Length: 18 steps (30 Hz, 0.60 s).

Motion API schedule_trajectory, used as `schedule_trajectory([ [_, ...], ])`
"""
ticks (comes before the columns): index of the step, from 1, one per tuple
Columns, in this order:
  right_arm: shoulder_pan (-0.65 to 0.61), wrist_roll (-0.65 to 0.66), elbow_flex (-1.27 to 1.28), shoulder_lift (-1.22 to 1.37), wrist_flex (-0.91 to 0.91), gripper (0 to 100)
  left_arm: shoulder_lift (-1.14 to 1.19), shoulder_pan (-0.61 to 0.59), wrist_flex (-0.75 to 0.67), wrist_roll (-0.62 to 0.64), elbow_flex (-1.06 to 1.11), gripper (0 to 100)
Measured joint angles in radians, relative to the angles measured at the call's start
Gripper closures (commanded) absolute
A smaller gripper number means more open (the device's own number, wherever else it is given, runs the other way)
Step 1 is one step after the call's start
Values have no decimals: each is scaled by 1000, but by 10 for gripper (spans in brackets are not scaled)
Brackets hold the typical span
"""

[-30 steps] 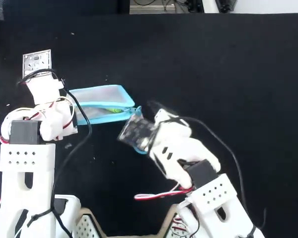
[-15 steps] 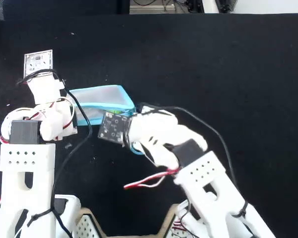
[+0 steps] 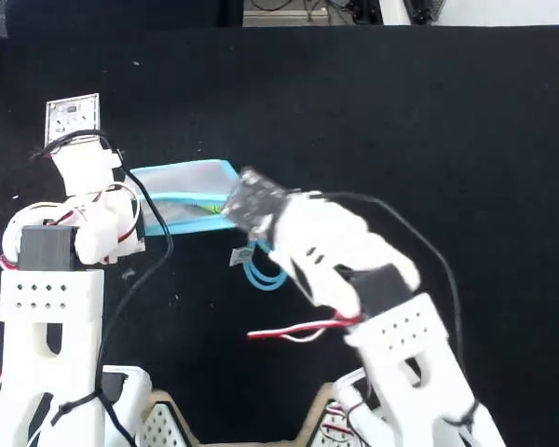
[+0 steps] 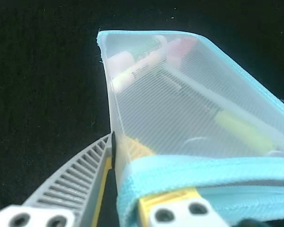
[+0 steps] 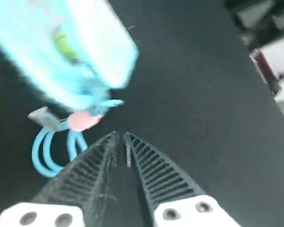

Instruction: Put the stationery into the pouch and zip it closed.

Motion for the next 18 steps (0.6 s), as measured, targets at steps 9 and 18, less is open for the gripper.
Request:
schedule_trajectory([
  [9,-117,-359,245,-123,-20,684,0,0,0,0,0,968],
  [18,-153,-381,511,-130,-419,759,0,0,0,0,0,968],
])
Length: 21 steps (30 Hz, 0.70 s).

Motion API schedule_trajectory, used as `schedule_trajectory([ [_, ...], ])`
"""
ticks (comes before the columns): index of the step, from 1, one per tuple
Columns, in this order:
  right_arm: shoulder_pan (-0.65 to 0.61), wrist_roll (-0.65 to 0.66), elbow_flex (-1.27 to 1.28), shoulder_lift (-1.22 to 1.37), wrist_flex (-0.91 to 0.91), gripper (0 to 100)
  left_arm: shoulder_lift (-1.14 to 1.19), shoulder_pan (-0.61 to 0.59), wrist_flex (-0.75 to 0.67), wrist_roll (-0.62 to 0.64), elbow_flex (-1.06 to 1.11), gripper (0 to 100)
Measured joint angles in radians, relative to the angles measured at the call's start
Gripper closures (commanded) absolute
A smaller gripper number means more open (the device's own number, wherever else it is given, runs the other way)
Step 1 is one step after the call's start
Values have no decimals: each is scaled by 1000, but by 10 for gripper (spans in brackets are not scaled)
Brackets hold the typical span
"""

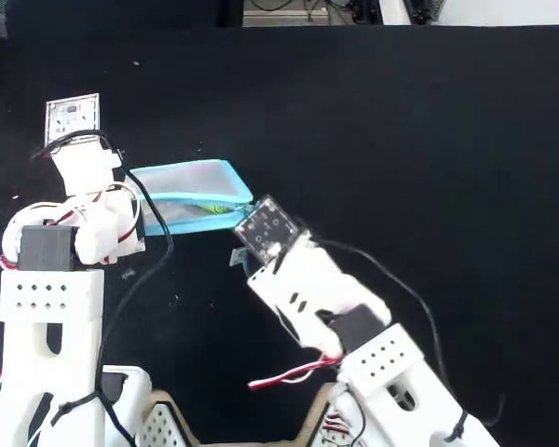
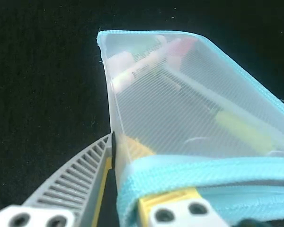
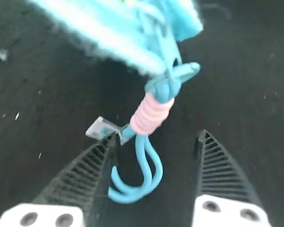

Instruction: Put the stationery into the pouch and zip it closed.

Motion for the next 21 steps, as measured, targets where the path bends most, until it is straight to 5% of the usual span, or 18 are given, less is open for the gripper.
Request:
schedule_trajectory([
  [9,0,0,63,-2,-212,724,0,0,0,0,0,968],
  [11,0,0,63,-2,-215,772,0,0,0,0,0,968],
  [14,0,0,63,-2,-216,981,0,0,0,0,0,968],
  [21,71,0,63,-2,-218,988,0,0,0,0,0,968],
])
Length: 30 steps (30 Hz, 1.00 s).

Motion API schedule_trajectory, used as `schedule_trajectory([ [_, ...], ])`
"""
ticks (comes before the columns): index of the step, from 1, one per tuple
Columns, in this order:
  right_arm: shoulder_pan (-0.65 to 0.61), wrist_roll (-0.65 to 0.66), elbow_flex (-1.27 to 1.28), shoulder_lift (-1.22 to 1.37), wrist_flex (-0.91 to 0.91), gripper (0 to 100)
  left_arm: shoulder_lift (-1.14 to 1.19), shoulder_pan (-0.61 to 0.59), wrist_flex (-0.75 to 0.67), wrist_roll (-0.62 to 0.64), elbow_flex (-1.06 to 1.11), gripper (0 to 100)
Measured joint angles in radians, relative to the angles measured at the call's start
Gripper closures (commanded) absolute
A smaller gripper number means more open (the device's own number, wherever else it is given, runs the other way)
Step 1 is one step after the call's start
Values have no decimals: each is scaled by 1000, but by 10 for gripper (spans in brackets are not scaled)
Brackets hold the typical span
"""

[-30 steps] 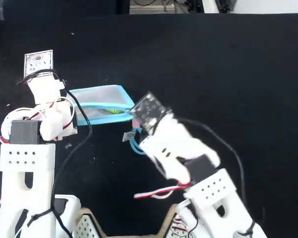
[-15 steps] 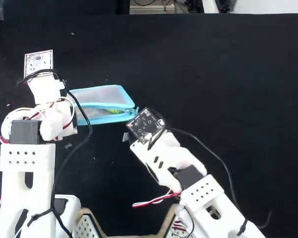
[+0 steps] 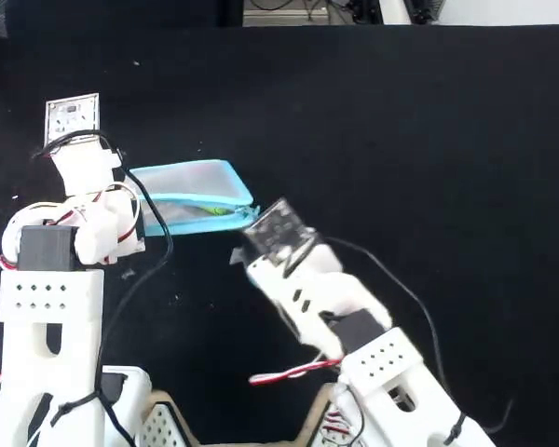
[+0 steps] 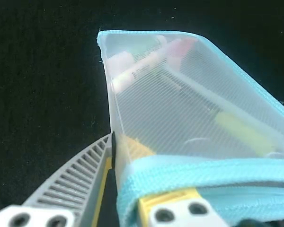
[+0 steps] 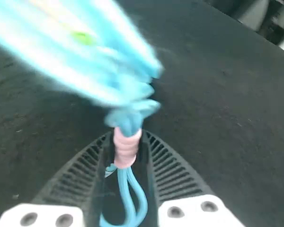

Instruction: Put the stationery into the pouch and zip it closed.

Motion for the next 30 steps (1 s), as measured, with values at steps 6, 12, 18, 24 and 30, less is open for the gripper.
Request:
schedule_trajectory([
  [6,100,-71,0,-9,0,988,0,5,0,0,0,968],
  [12,95,-115,-12,-46,44,988,0,5,0,0,0,968],
  [18,43,-97,-175,-259,361,988,0,3,0,0,0,968],
  [24,-83,8,-282,-350,457,988,0,2,0,0,0,968],
  [30,-141,20,-414,-261,459,988,0,0,0,0,0,968],
])
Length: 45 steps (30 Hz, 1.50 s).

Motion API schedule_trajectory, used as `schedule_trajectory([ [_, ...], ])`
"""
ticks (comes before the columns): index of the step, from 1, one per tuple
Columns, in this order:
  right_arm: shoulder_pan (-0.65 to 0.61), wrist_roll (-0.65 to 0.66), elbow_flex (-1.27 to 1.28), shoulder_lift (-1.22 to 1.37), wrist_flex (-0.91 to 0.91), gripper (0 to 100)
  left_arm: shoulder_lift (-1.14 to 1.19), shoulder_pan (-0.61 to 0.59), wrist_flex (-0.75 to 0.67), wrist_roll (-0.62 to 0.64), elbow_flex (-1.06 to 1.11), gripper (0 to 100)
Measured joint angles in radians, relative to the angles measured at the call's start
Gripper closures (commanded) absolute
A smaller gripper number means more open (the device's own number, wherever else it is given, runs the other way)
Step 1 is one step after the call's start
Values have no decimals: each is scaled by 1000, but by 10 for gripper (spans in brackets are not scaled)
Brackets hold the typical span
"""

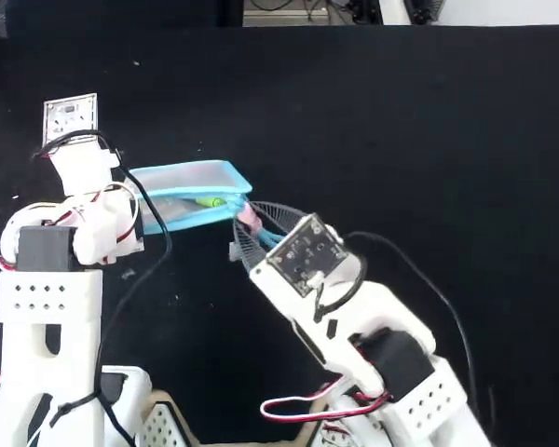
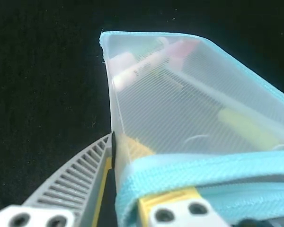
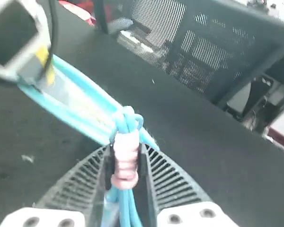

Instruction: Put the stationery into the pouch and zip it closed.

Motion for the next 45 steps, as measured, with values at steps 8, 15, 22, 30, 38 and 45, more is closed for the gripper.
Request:
schedule_trajectory([
  [8,-91,0,-180,293,0,985,0,0,0,0,0,968],
  [15,-100,0,-210,348,61,841,0,-5,5,0,0,968],
  [22,-106,-2,-210,348,130,826,0,-28,6,0,0,968],
  [30,-98,3,-190,347,140,851,0,-28,6,0,0,968],
  [38,5,3,-164,341,100,975,0,-28,6,0,0,968],
  [45,8,3,-161,281,101,876,0,-28,6,0,0,968],
])
